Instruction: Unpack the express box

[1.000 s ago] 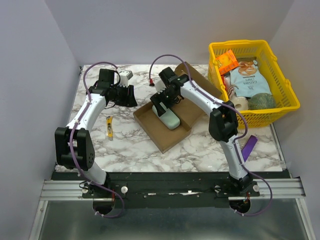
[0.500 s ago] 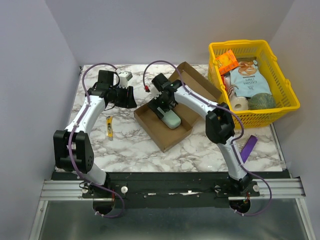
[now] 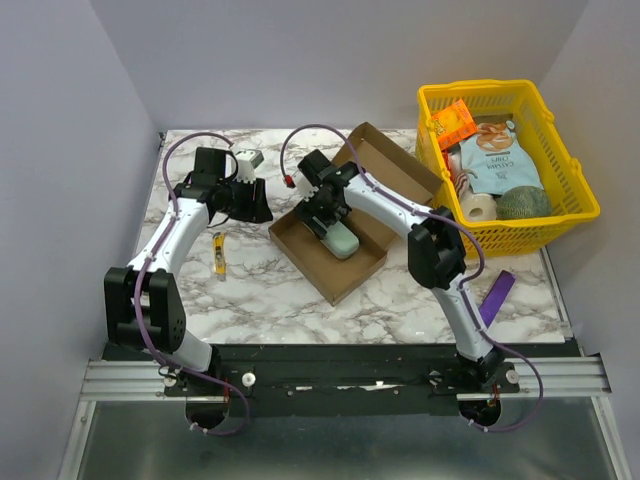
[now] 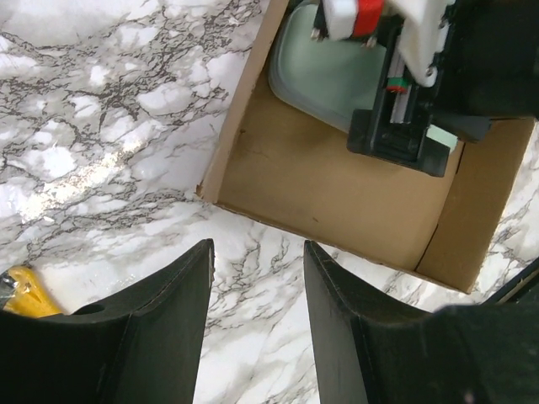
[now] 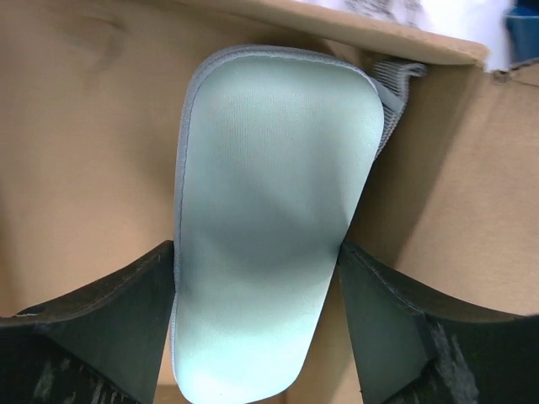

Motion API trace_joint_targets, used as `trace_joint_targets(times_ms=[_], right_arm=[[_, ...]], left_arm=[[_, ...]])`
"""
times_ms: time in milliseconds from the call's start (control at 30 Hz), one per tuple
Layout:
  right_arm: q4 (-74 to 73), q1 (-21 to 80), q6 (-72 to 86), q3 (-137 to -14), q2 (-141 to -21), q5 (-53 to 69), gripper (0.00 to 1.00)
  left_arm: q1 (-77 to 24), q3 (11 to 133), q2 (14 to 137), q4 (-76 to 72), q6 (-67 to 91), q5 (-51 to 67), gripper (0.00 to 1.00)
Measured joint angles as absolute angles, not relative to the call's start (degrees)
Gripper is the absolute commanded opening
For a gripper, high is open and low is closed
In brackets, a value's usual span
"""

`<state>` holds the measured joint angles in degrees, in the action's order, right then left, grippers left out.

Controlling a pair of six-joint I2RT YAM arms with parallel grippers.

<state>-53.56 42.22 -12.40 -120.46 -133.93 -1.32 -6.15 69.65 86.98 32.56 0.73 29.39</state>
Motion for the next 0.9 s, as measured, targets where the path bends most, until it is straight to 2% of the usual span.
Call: trace_joint_targets(times_ms=[167,400,700,767,867,900], right_arm=[[-54.3,42.9,-9.7,-121.5,-133.0,5.4,0.9],[-54.1,43.5,-10.3,-119.7,-130.7,5.8,0.96],[-54.3,43.4,-10.6,-119.6,-133.1,7.9,0.98],[-54.3,43.4,-10.7,-119.6,-134.2,9.0,0.97],[-54.6,43.4,-11.2,-119.7,-135.9,10.6,0.85],[-54.7,43.4,-11.1,-119.8,-136.2,11.1,0.78]], left_arm=[[-5.3,67.7,86.4,31.7,1.7,30.5,0.56],[-5.2,67.0,86.4,30.9,3.0,31.4,0.56],[-5.3,66.5,86.3,30.9,2.9,31.5,0.56],[-5.3,66.2,86.3,31.0,2.9,31.5,0.56],[-5.3,66.2,86.3,31.0,2.8,31.6,0.56],[-5.3,66.2,86.3,31.0,2.9,31.6,0.56]])
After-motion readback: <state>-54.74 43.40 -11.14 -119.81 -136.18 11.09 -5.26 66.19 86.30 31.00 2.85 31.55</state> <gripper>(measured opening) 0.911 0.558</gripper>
